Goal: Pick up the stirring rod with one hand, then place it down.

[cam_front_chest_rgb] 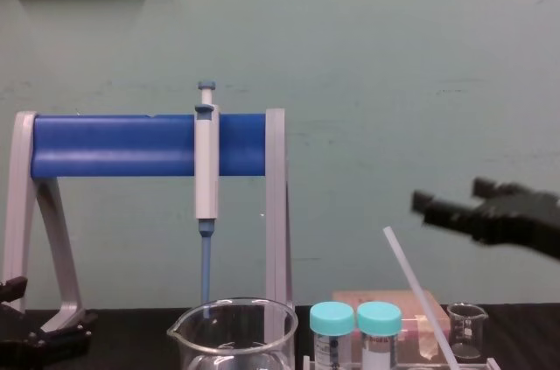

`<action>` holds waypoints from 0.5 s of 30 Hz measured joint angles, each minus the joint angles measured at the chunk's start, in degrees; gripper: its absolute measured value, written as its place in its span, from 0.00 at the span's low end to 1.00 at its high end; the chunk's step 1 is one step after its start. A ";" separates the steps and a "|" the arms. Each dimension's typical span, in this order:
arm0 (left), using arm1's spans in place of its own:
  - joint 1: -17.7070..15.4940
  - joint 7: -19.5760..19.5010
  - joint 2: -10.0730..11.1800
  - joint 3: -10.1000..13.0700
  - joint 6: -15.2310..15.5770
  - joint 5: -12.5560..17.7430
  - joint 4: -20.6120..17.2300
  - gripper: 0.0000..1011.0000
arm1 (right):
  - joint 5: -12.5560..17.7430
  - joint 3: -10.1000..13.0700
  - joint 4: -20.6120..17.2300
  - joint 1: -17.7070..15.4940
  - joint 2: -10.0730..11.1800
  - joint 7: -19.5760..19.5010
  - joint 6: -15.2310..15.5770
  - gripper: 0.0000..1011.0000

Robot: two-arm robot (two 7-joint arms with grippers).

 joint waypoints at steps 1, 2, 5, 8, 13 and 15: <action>0.00 0.00 0.00 0.00 0.00 0.00 0.00 0.99 | -0.03 0.51 -0.24 -0.07 -0.03 -0.65 -0.25 0.99; 0.00 0.00 0.00 0.00 0.00 0.00 0.00 0.99 | -0.23 1.49 -0.59 -0.25 -0.12 -1.89 -0.63 0.99; 0.00 0.00 0.00 0.00 0.00 0.00 0.00 0.99 | -0.90 2.85 -0.82 -0.58 -0.33 -3.87 -0.77 0.99; 0.00 0.00 0.00 0.00 0.00 0.00 0.00 0.99 | -3.39 4.66 -0.71 -1.37 -0.93 -8.51 0.30 0.99; 0.00 0.00 0.00 0.00 0.00 0.00 0.00 0.99 | -5.58 5.70 0.64 -2.04 -1.53 -11.79 2.60 0.99; 0.00 0.00 0.00 0.00 0.00 0.00 0.00 0.99 | -6.30 6.04 1.56 -2.18 -1.84 -12.56 3.33 0.99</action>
